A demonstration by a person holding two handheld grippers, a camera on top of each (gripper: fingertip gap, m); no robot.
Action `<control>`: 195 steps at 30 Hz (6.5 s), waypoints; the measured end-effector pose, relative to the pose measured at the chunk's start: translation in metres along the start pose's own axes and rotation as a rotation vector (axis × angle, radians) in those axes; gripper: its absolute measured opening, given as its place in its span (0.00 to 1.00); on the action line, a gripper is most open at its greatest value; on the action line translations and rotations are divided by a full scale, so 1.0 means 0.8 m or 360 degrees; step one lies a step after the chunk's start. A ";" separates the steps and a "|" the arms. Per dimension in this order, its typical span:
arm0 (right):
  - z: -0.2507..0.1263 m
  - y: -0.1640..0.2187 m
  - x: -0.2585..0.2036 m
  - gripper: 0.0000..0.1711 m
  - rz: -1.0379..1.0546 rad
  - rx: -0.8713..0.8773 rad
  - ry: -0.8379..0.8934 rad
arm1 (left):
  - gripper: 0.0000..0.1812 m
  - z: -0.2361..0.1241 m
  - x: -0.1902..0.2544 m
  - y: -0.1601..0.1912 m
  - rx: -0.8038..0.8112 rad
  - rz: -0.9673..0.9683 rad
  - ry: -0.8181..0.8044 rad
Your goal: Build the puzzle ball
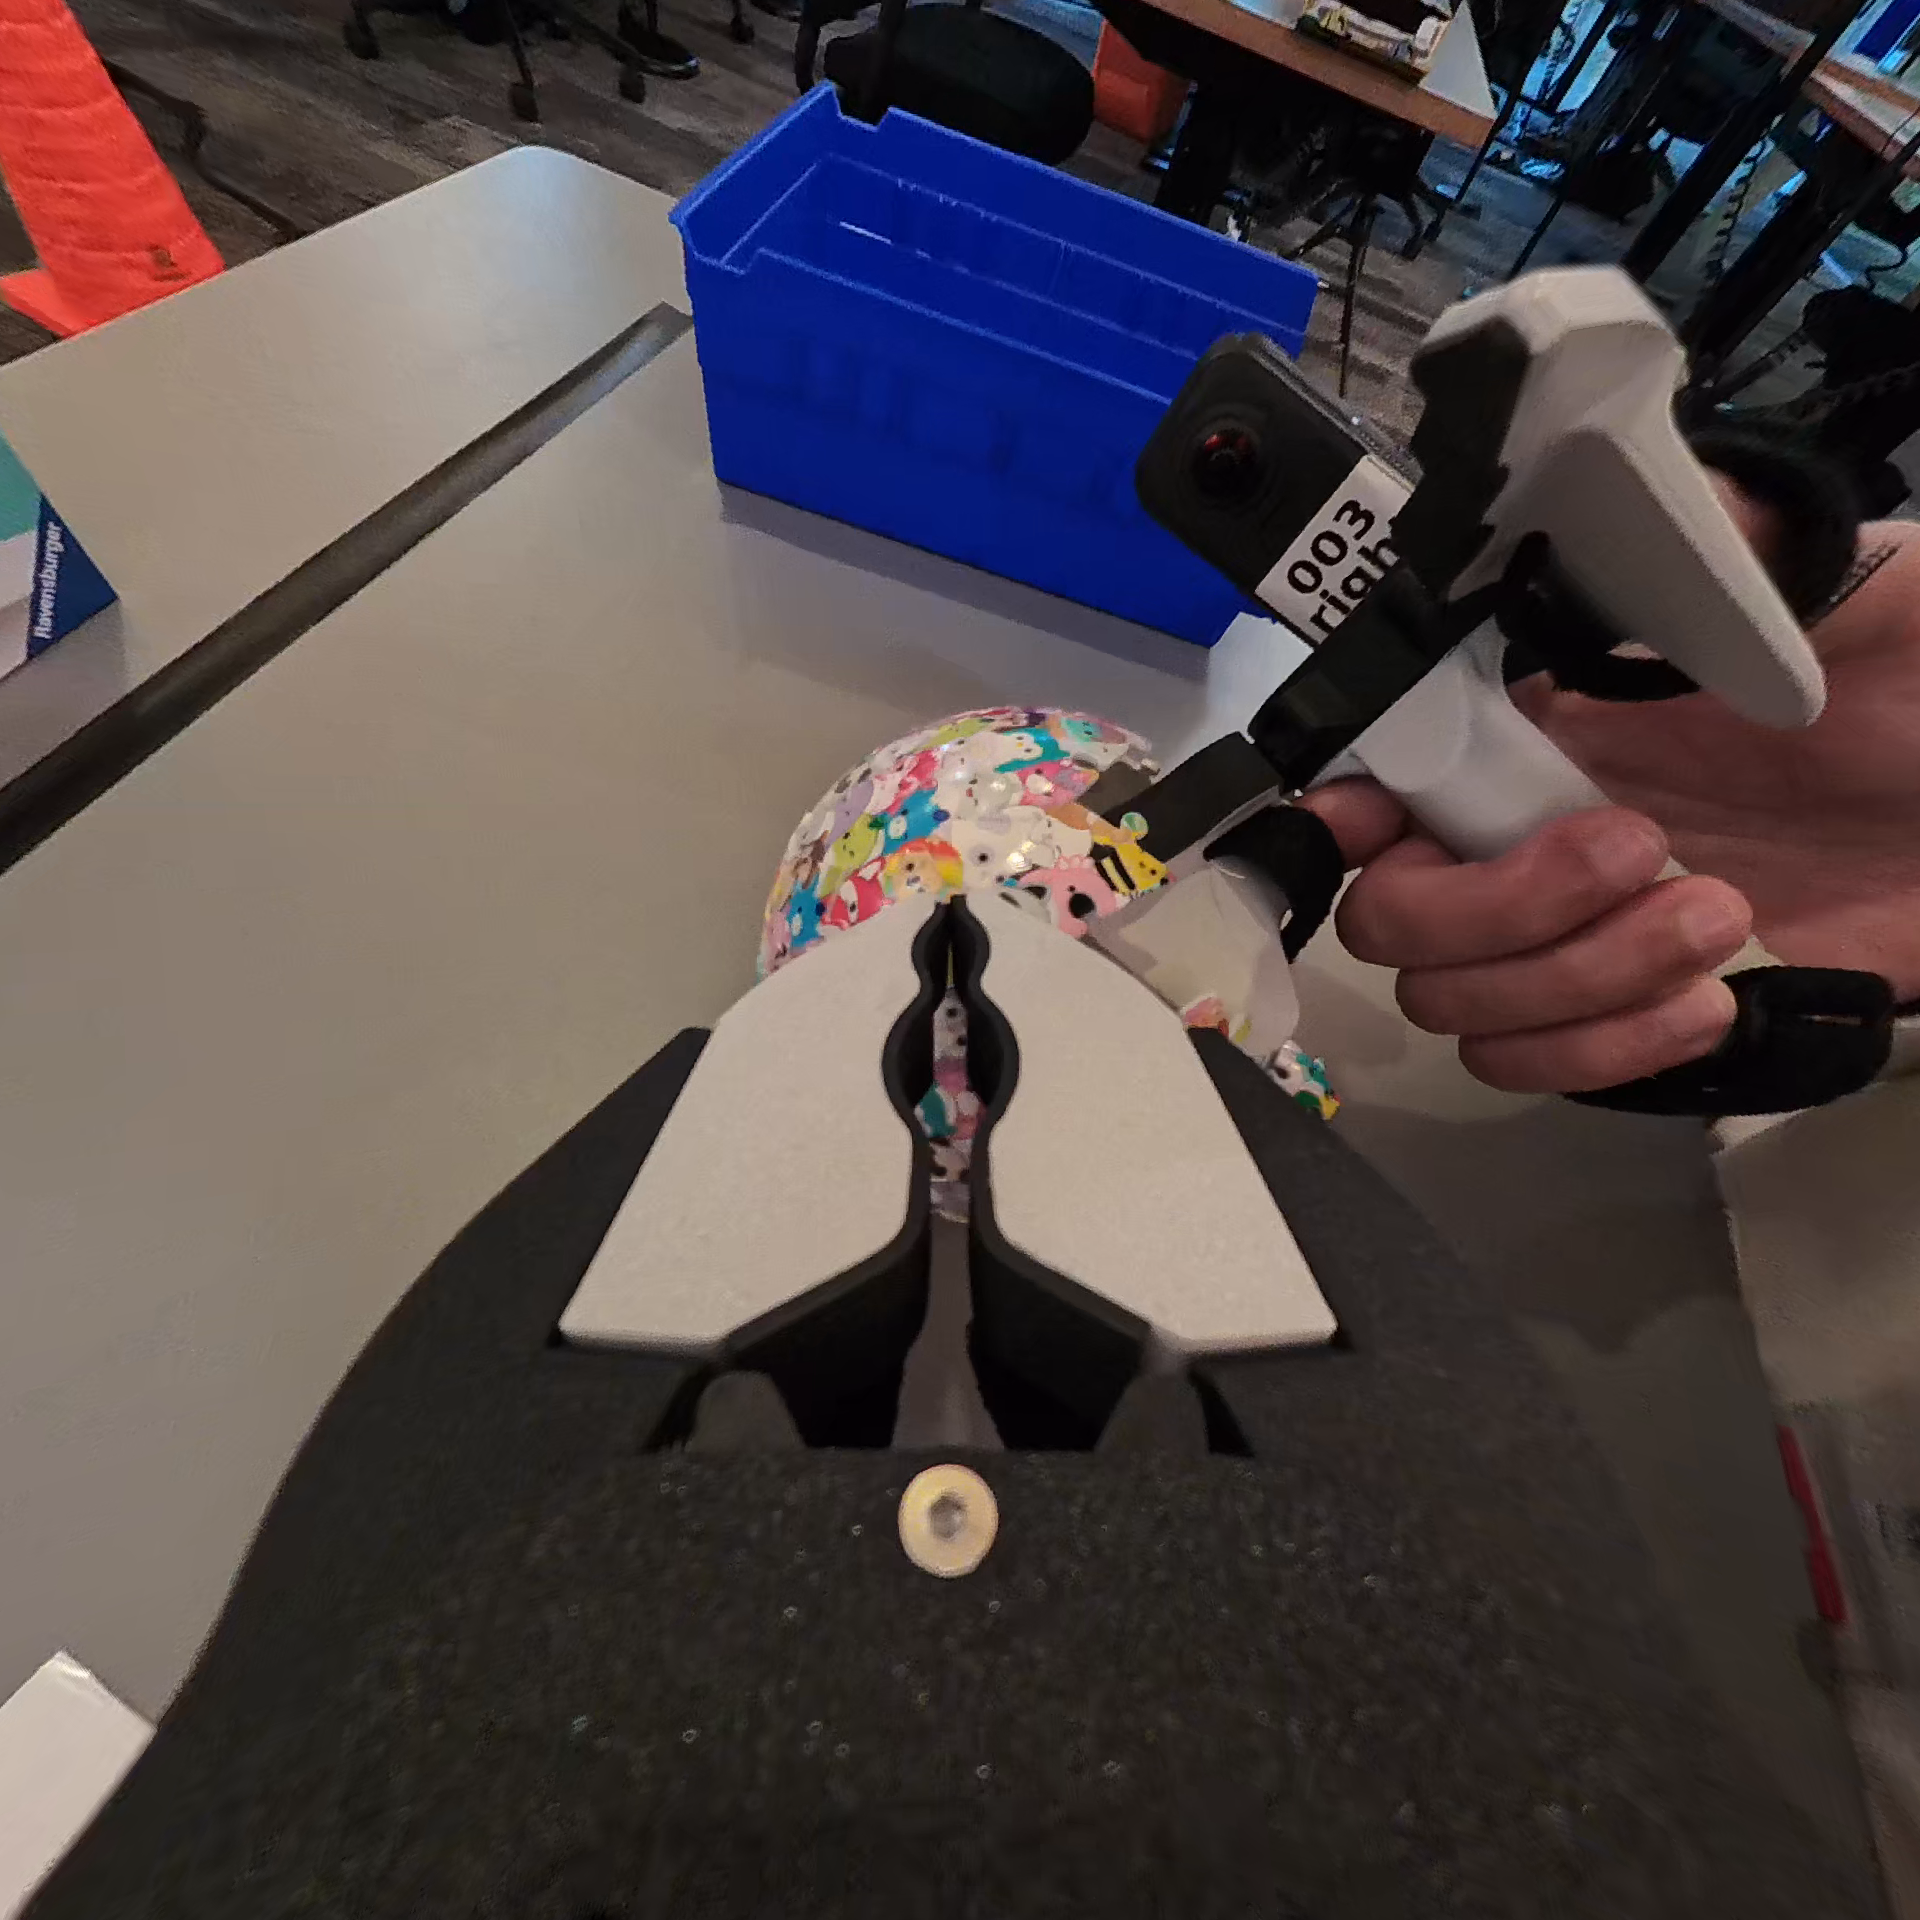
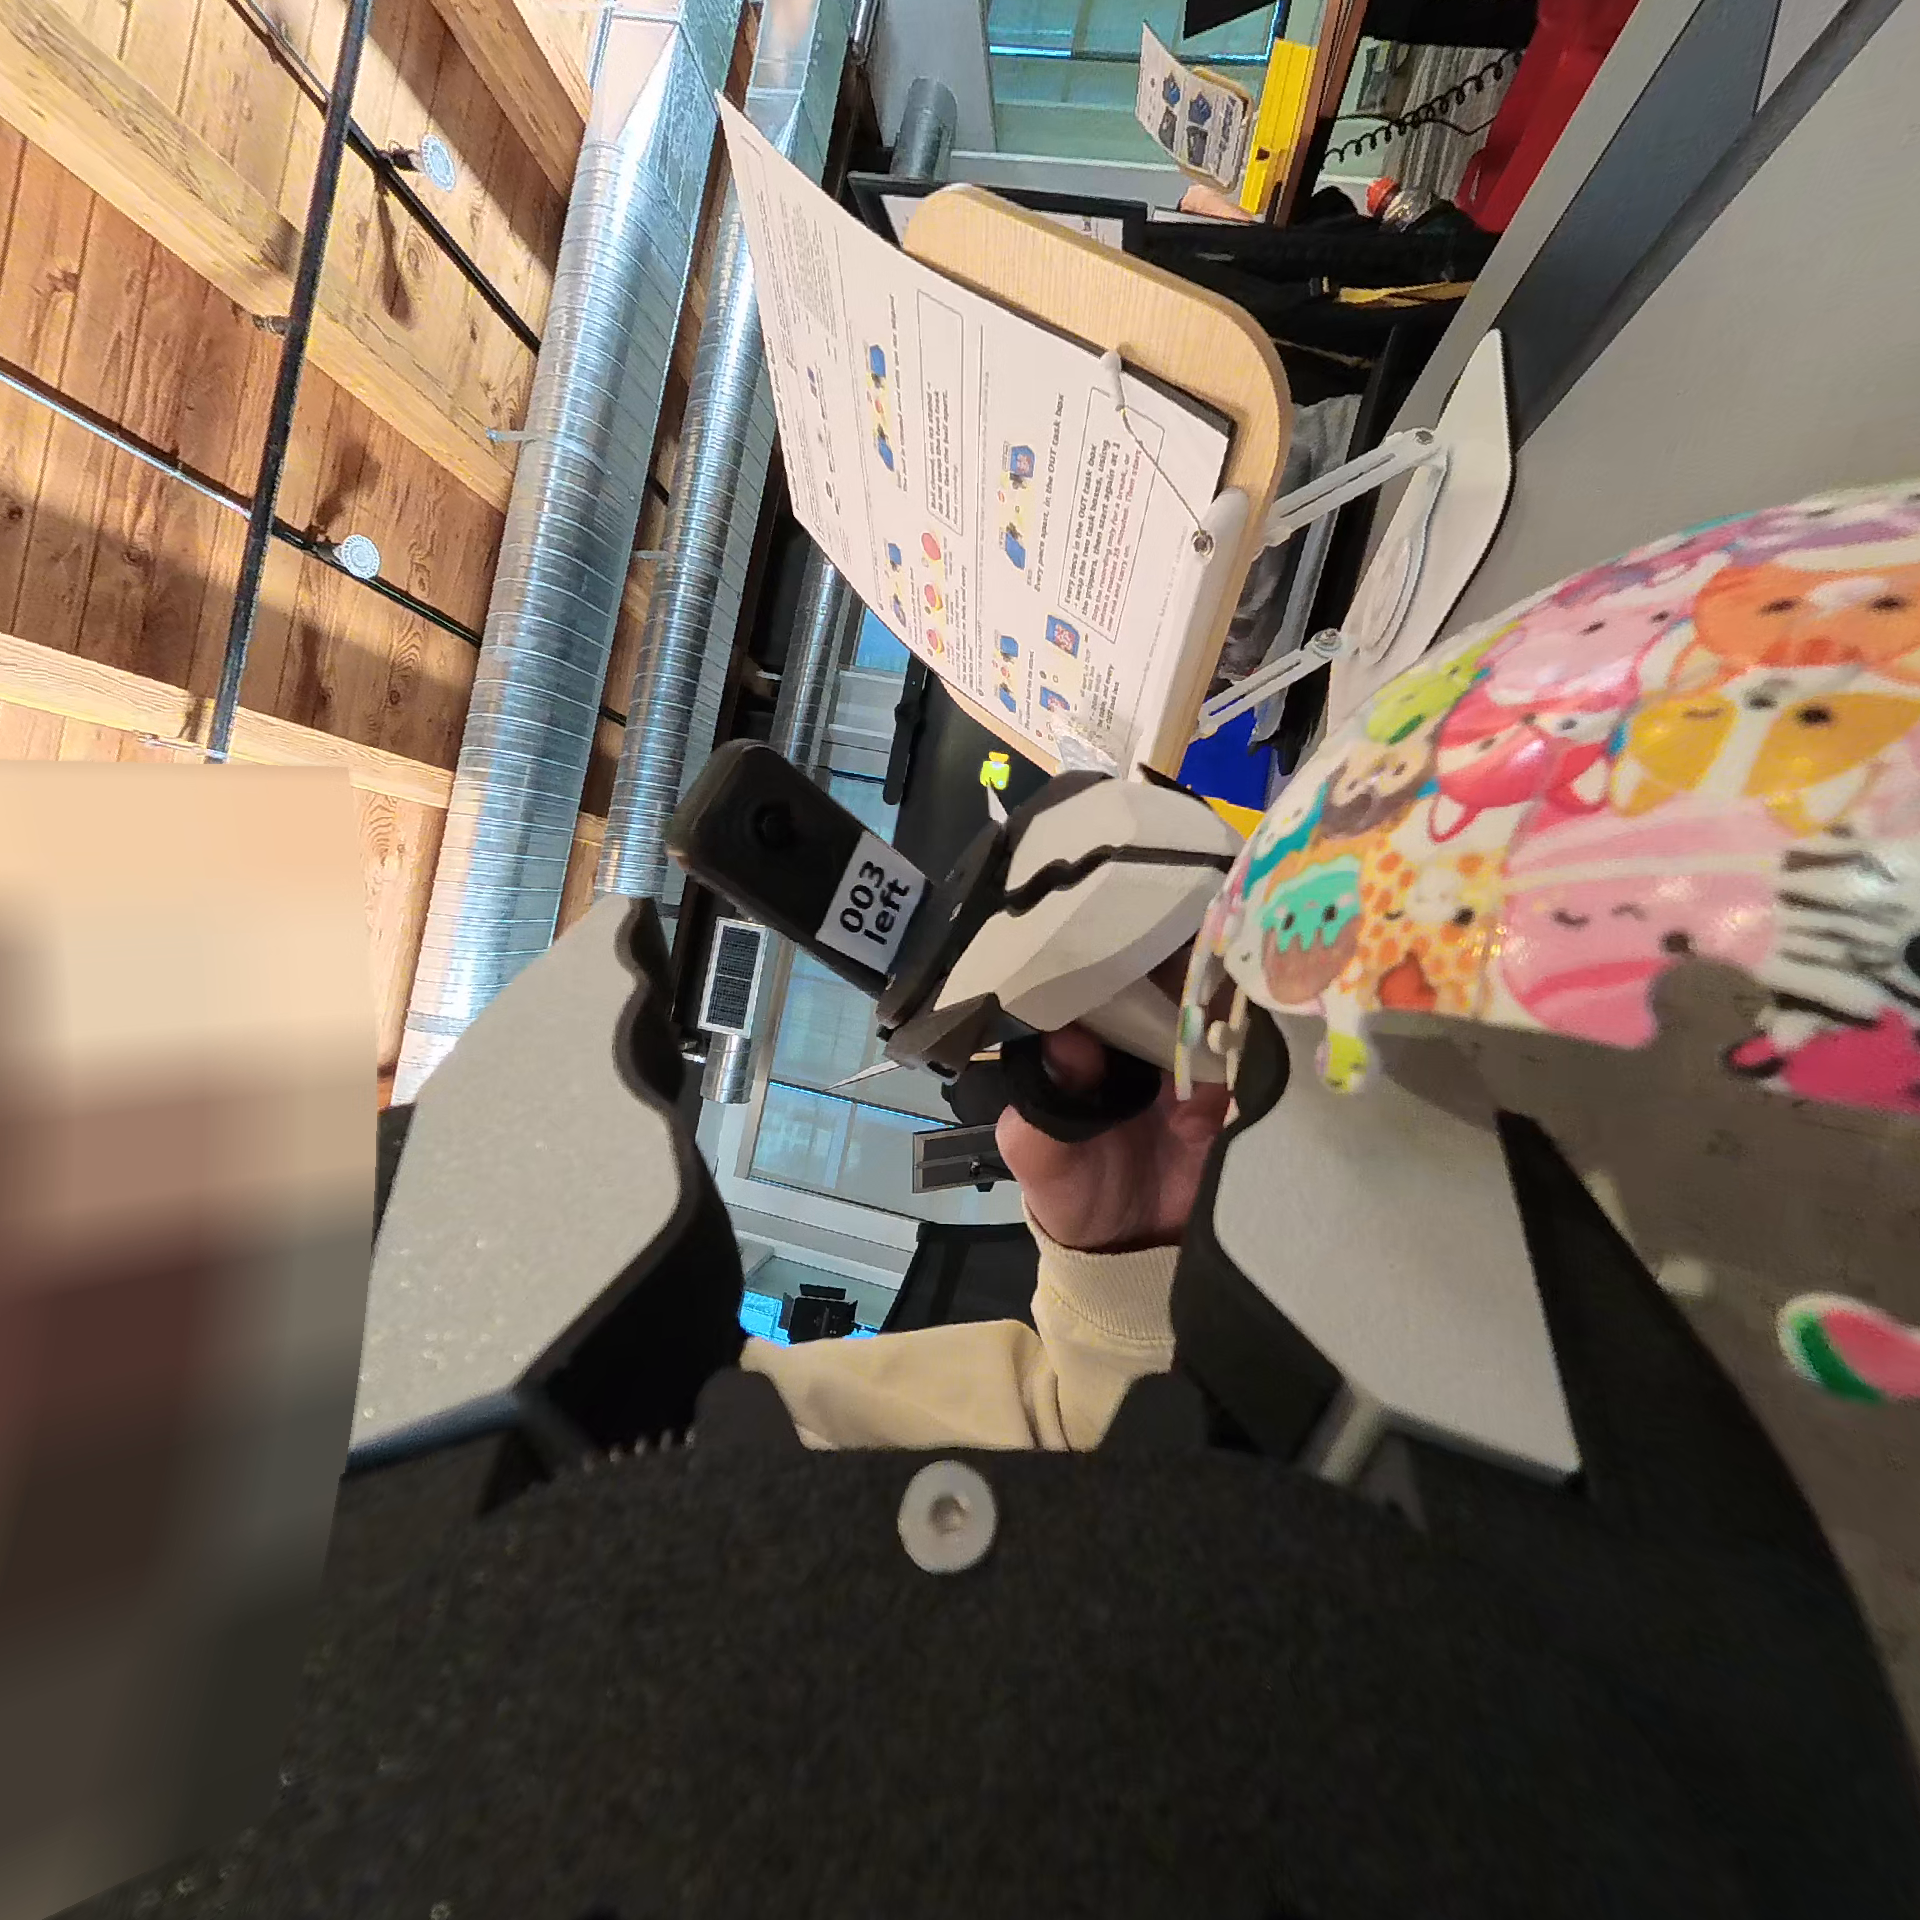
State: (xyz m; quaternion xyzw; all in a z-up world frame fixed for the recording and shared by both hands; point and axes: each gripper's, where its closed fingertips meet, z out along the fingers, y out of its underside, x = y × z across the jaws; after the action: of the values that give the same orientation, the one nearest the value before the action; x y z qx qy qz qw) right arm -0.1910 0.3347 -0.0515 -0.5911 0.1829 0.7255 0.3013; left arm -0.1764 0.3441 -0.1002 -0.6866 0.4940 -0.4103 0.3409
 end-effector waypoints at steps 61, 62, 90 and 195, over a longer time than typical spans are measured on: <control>0.002 -0.001 -0.005 0.62 -0.0090 -0.0010 -0.0038 | 0.00 -0.003 0.001 -0.001 -0.0040 0.0082 -0.0036; 0.003 -0.001 -0.006 0.64 -0.0105 -0.0006 -0.0034 | 0.00 -0.003 0.000 0.000 -0.0034 0.0090 -0.0044; 0.002 -0.001 0.000 0.60 -0.0065 -0.0009 -0.0028 | 0.00 0.000 -0.004 -0.002 -0.0126 0.0076 -0.0052; -0.066 -0.023 0.042 0.25 -0.4431 -0.1200 0.0595 | 0.00 -0.104 -0.077 0.062 0.0431 0.0259 -0.0845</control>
State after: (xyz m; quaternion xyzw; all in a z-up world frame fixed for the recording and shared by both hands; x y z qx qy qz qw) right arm -0.1433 0.3229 -0.0947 -0.4129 -0.6890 -0.2303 0.5493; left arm -0.2820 0.3838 -0.1217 -0.6763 0.3819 -0.2499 0.5782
